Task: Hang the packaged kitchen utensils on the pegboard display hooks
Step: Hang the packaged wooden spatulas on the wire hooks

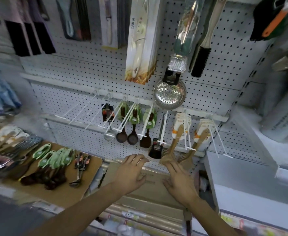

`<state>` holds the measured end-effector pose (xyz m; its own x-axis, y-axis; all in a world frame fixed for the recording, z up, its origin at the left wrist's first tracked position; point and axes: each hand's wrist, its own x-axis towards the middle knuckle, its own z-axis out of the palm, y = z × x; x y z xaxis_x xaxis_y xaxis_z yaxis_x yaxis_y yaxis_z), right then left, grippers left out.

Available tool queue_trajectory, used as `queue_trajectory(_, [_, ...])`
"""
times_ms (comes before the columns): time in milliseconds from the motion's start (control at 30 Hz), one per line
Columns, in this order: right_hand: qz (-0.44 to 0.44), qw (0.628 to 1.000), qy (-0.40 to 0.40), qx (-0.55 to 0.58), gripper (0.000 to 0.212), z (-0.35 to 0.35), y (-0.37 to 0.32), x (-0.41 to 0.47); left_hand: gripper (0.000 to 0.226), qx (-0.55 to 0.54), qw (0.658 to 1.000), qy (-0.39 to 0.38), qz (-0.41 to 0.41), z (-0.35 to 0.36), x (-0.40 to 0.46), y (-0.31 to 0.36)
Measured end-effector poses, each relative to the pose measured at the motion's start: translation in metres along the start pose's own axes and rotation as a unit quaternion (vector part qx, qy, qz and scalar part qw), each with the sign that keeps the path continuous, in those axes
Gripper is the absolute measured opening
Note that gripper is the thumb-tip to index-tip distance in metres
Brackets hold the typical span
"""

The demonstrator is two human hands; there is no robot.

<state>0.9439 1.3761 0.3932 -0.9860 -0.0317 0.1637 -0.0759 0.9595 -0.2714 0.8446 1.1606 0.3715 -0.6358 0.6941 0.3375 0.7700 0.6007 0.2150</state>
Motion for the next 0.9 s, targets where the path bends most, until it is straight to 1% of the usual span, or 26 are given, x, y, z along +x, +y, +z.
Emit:
queue_trajectory(67, [-0.016,1.0,0.0,0.01,0.061,0.001,-0.01,0.002,0.055,0.002,1.0,-0.012,-0.014,-0.006,-0.011,-0.002])
queue_trajectory(200, [-0.064,0.998,0.0,0.021,0.061,0.006,-0.031,0.008,0.055,0.025,0.998,-0.007,-0.048,-0.024,-0.04,-0.004])
queue_trajectory(300, [-0.107,0.994,-0.002,0.033,0.059,0.012,-0.049,0.011,0.054,0.029,0.995,-0.009,-0.09,-0.039,-0.066,-0.005])
queue_trajectory(500, [-0.163,0.984,-0.032,0.064,0.057,0.036,-0.091,0.014,0.052,0.049,0.983,0.0,-0.174,-0.061,-0.133,-0.012])
queue_trajectory(600, [-0.202,0.976,-0.05,0.068,0.057,0.05,-0.125,0.015,0.05,0.066,0.975,0.009,-0.212,-0.074,-0.174,-0.022])
queue_trajectory(700, [-0.231,0.968,-0.063,0.07,0.058,0.06,-0.165,0.018,0.053,0.072,0.963,0.013,-0.258,-0.092,-0.214,-0.038])
queue_trajectory(833, [-0.26,0.962,-0.034,0.074,0.055,0.075,-0.223,0.029,0.058,0.084,0.95,0.011,-0.299,-0.116,-0.259,-0.072])
queue_trajectory(900, [-0.265,0.96,-0.041,0.079,0.056,0.085,-0.257,0.039,0.057,0.081,0.948,0.021,-0.307,-0.129,-0.282,-0.095])
